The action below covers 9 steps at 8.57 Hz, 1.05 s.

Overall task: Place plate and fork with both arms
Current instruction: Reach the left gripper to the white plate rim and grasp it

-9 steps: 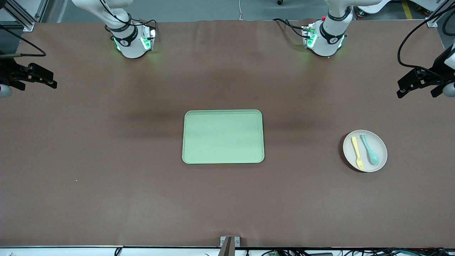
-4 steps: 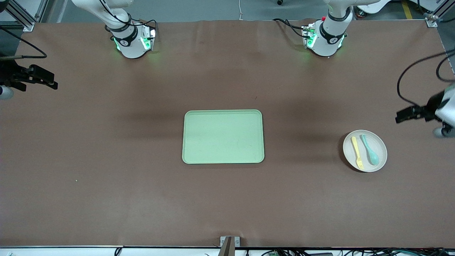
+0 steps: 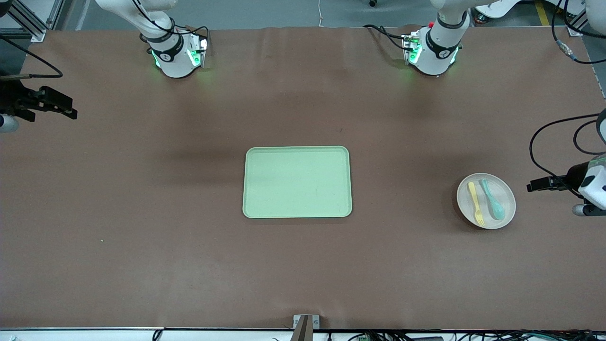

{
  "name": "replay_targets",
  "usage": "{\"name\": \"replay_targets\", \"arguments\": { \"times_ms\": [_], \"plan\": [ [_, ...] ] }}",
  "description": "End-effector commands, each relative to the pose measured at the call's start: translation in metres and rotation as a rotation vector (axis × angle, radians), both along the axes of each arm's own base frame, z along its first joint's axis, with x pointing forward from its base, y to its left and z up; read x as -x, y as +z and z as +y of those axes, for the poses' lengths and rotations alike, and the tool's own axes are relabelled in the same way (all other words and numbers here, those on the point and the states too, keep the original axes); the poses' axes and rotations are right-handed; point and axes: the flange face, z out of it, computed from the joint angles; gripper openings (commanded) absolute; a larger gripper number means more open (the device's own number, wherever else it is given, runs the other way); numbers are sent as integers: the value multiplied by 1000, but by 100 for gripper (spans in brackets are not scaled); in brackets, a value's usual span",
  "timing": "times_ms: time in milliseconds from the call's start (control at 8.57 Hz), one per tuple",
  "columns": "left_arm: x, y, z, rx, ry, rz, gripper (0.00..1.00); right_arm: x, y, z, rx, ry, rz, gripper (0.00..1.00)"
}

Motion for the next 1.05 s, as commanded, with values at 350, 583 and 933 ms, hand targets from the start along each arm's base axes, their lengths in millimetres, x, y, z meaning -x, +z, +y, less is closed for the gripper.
{"name": "replay_targets", "arguments": {
  "times_ms": [350, 583, 933],
  "plan": [
    [7, -114, 42, 167, -4, 11, 62, 2, -1, 2, 14, -6, 0, 100],
    [15, -134, 52, 171, 4, 17, 51, 0, -4, 2, 14, -6, 5, 100],
    [17, -146, 52, 173, -5, 20, 36, 0, -5, 3, 15, -5, 8, 100]
  ]
}}
